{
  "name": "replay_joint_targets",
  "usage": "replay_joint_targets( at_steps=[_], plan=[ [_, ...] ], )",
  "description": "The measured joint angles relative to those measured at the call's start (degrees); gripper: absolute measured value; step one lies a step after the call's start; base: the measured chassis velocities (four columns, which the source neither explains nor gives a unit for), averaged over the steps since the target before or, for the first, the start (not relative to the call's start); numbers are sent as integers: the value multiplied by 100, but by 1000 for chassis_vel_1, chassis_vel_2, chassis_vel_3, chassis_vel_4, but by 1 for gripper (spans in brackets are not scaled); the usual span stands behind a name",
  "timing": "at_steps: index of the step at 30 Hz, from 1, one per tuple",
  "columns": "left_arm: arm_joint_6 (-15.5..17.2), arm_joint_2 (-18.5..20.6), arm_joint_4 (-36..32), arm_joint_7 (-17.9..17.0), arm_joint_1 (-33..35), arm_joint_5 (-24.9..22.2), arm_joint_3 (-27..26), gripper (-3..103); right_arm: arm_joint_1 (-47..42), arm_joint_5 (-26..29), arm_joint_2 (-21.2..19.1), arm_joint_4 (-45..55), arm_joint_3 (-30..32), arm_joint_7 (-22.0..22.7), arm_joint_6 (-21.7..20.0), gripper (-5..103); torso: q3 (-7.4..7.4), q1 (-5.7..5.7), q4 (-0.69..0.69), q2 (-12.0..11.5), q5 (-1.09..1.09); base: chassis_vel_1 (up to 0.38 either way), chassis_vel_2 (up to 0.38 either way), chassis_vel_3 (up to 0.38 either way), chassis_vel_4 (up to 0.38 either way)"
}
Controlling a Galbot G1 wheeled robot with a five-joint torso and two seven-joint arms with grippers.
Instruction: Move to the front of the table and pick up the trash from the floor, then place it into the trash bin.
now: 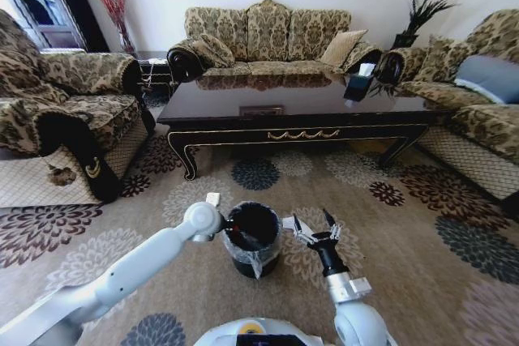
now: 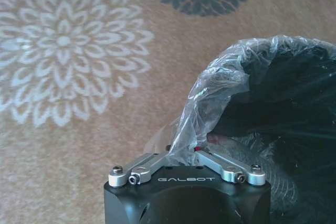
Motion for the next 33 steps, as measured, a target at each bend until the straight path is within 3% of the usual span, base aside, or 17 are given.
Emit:
replay_joint_targets(
  at_steps=[6,16,33],
  plan=[
    [0,378,-146,100,466,79,-649,0,453,129,-30,-727,15,295,-87,100,0,0,1,0,1,0,0,0,0],
    [0,868,-370,371,1488,350,-1544,0,1195,245,63,-2174,-183,379,-108,100,0,0,1,0,2,0,0,0,0],
    [0,1062,-856,409,2122,495,-1910,0,2375,109,284,-4698,-316,108,173,100,0,0,1,0,2,0,0,0,0]
  ],
)
